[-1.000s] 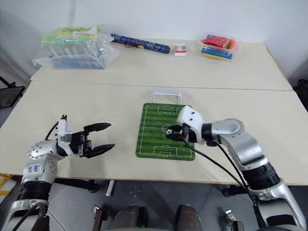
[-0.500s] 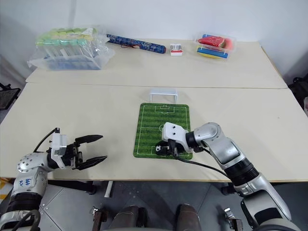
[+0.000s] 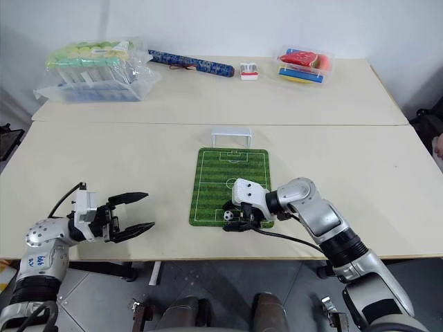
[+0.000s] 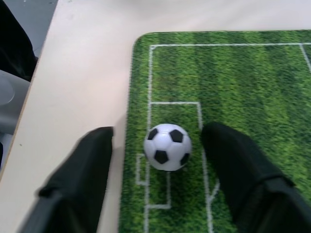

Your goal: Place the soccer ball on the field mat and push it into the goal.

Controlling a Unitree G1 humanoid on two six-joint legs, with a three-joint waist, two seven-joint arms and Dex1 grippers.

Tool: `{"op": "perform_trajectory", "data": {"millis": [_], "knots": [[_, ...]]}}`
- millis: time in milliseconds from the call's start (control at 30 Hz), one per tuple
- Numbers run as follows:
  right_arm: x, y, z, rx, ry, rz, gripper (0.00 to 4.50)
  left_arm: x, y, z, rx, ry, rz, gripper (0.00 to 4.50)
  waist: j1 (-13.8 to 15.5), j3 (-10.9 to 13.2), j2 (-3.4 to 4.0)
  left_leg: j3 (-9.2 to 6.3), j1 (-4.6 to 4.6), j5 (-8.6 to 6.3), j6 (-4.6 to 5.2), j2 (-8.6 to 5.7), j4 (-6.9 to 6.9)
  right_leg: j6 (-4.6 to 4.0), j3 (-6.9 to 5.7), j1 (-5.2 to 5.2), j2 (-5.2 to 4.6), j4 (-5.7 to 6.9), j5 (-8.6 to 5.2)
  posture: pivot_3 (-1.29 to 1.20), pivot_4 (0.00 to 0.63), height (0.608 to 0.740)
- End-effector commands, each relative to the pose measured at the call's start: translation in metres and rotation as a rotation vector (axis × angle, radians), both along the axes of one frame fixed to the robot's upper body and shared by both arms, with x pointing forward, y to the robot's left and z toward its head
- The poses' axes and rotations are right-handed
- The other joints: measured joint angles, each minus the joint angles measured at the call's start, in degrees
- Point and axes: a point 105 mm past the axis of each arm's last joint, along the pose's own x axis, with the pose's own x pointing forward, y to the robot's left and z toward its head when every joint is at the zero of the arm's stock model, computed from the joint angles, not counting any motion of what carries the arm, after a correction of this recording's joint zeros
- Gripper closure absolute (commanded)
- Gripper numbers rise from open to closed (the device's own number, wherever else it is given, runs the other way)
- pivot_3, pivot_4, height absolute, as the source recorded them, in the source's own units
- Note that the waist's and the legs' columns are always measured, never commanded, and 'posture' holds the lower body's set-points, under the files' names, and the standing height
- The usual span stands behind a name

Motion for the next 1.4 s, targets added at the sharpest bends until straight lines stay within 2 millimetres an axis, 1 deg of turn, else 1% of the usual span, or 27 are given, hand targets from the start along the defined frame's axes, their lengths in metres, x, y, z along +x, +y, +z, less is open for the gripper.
{"op": "perform_trajectory", "data": {"millis": [33,167,333,367,433,533,667,733,833,1000,1100,1167,1267,1300,1333,1367,1400], "knots": [[-0.003,0.002,0.011,0.038,-0.021,0.015,1.36,0.002,-0.001,0.009,0.004,-0.039,-0.006,0.0,0.0,0.0,0.0,0.0,0.0,0.0,0.0,0.0,0.0,0.0,0.0,0.0,0.0,0.0,0.0,0.0,0.15,0.74],[-0.008,0.005,0.021,0.049,-0.047,0.05,1.36,0.001,-0.004,0.01,0.002,-0.042,-0.013,0.0,0.0,0.0,0.0,0.0,-0.01,0.0,0.0,0.0,0.0,0.0,0.0,0.0,0.0,0.0,0.0,0.0,0.15,0.74],[-0.016,0.009,0.043,0.094,-0.068,0.064,1.36,0.0,-0.004,0.012,-0.002,-0.045,-0.02,0.0,0.0,0.0,0.0,-0.01,-0.01,0.0,0.0,0.0,0.0,0.0,0.0,0.0,0.0,0.0,0.0,0.0,0.15,0.74],[-0.019,0.009,0.046,0.104,-0.056,0.063,1.53,-0.001,-0.004,0.012,-0.002,-0.046,-0.022,0.0,0.1,0.0,0.0,-0.01,-0.01,0.0,0.0,0.0,0.0,0.0,0.0,0.0,0.0,-0.01,0.0,0.0,0.15,0.74],[-0.034,0.003,0.05,0.117,-0.041,0.107,2.0,-0.001,-0.004,0.017,-0.026,-0.055,-0.021,0.0,0.3,0.0,0.0,-0.03,-0.01,0.0,0.0,0.0,0.0,0.0,0.0,0.0,0.0,0.0,0.0,0.0,0.15,0.74],[-0.044,-0.001,0.038,0.082,-0.005,0.094,3.01,-0.002,-0.005,0.024,-0.064,-0.065,-0.007,0.0,0.2,0.0,-0.03,-0.11,-0.02,-0.01,0.0,0.01,0.0,0.0,-0.01,0.03,-0.02,0.0,0.0,0.0,0.15,0.74],[-0.048,-0.003,0.025,0.051,0.012,0.085,4.47,-0.006,-0.006,0.026,-0.075,-0.066,-0.009,0.0,0.0,0.0,-0.04,-0.04,-0.01,-0.01,-0.01,-0.01,0.0,0.0,0.0,0.03,-0.01,-0.02,0.0,0.0,0.15,0.74],[-0.045,0.0,0.018,0.054,0.023,0.071,4.47,-0.007,-0.007,0.026,-0.082,-0.062,-0.004,0.0,-0.1,0.0,-0.03,0.02,0.02,-0.01,-0.01,0.01,-0.01,0.0,0.03,0.01,0.0,-0.02,0.0,0.0,0.15,0.74],[-0.038,0.003,0.012,0.058,0.023,0.047,4.47,-0.01,-0.011,0.023,-0.085,-0.056,-0.003,0.0,0.0,0.0,-0.03,0.02,0.04,-0.03,-0.05,0.04,-0.01,0.0,0.04,0.01,0.04,-0.02,0.0,0.0,0.15,0.74],[-0.02,0.006,0.012,0.073,0.005,0.011,4.47,-0.011,-0.016,0.022,-0.091,-0.053,-0.001,0.0,0.1,0.0,-0.04,0.02,0.03,-0.03,-0.05,0.03,-0.01,0.0,0.07,0.01,0.03,-0.03,0.0,0.0,0.15,0.74],[-0.003,0.007,0.012,0.081,-0.022,-0.033,4.47,-0.01,-0.017,0.02,-0.088,-0.051,0.003,0.0,0.0,0.0,-0.04,0.0,0.04,-0.03,-0.05,0.03,0.0,0.0,0.06,0.02,0.03,-0.02,0.0,0.0,0.15,0.74],[0.012,0.006,0.016,0.091,-0.056,-0.08,4.47,-0.007,-0.017,0.021,-0.086,-0.054,0.007,0.0,0.0,0.0,-0.04,0.02,0.04,-0.03,-0.05,0.03,0.0,0.0,0.06,0.02,0.03,-0.02,0.0,0.0,0.15,0.74],[0.036,0.0,0.03,0.124,-0.113,-0.167,4.47,-0.003,-0.016,0.023,-0.088,-0.063,0.019,0.0,0.0,0.0,-0.02,0.02,0.04,-0.03,-0.06,0.03,0.0,0.0,0.06,0.01,0.03,-0.01,0.0,0.0,0.15,0.74],[0.053,-0.007,0.044,0.147,-0.164,-0.238,4.47,0.0,-0.015,0.025,-0.09,-0.068,0.027,0.0,0.0,0.0,-0.02,0.02,0.03,-0.03,-0.06,0.03,0.0,0.0,0.05,0.01,0.03,-0.01,0.0,0.0,0.15,0.74],[0.064,-0.012,0.053,0.164,-0.198,-0.287,4.47,0.001,-0.015,0.026,-0.092,-0.072,0.032,0.0,0.0,0.0,-0.02,0.01,0.03,-0.03,-0.06,0.03,0.0,0.0,0.06,0.01,0.03,0.0,0.0,0.0,0.15,0.74],[0.082,-0.023,0.072,0.195,-0.268,-0.371,4.47,0.004,-0.014,0.028,-0.095,-0.077,0.041,0.0,-0.1,0.0,-0.01,0.02,0.02,-0.03,-0.06,0.02,0.0,0.0,0.06,0.01,0.03,-0.01,0.0,0.0,0.15,0.74],[0.093,-0.03,0.085,0.217,-0.314,-0.424,4.47,0.006,-0.013,0.029,-0.096,-0.081,0.047,0.0,-0.1,0.1,0.02,0.02,0.04,-0.03,-0.06,0.02,0.0,0.0,0.06,0.01,0.03,0.0,0.0,0.0,0.15,0.74]]}}
